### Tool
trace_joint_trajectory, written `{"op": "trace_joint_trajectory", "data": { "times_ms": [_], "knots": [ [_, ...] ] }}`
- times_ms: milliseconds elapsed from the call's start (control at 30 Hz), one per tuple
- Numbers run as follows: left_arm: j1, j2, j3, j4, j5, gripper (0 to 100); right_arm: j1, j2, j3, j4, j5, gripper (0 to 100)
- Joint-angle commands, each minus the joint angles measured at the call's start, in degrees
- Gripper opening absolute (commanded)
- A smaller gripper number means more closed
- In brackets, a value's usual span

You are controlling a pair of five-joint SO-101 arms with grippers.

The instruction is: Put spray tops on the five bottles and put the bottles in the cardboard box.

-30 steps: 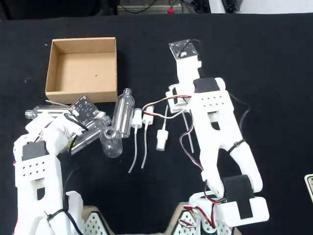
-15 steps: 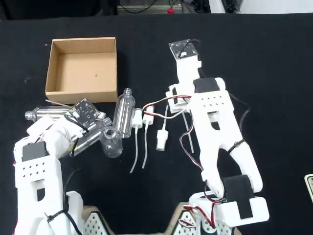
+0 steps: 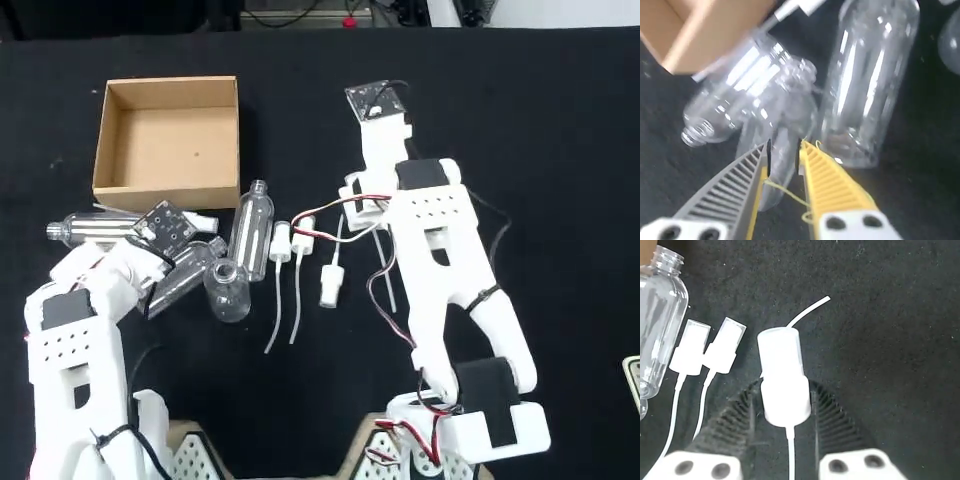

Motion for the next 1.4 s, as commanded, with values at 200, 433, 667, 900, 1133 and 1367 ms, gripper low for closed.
{"op": "trace_joint_trajectory", "data": {
  "times_ms": [200, 433, 667, 900, 1133, 1367],
  "knots": [
    [-10.2, 0.1, -19.8, 14.0, 0.3, 13, -0.4, -2.6, 0.4, -1.4, 0.0, 2.1],
    [-15.5, 0.2, -19.2, 13.4, -0.4, 25, -0.7, -2.6, 0.5, -1.4, 0.0, 2.1],
    [-15.6, 6.3, -21.8, 10.9, -6.2, 25, -0.7, -2.6, 0.5, -1.4, 0.0, 2.1],
    [-14.6, 24.9, -36.5, 23.7, -12.3, 25, -0.6, -2.6, 0.5, -1.4, 0.0, 2.1],
    [-10.3, 32.3, -38.0, 21.1, -12.8, 25, -0.5, -2.6, 0.5, -1.4, 0.0, 2.1],
    [-9.8, 32.4, -29.1, 8.4, -12.8, 25, -0.5, -2.6, 1.2, -2.8, 0.0, 2.1]
  ]
}}
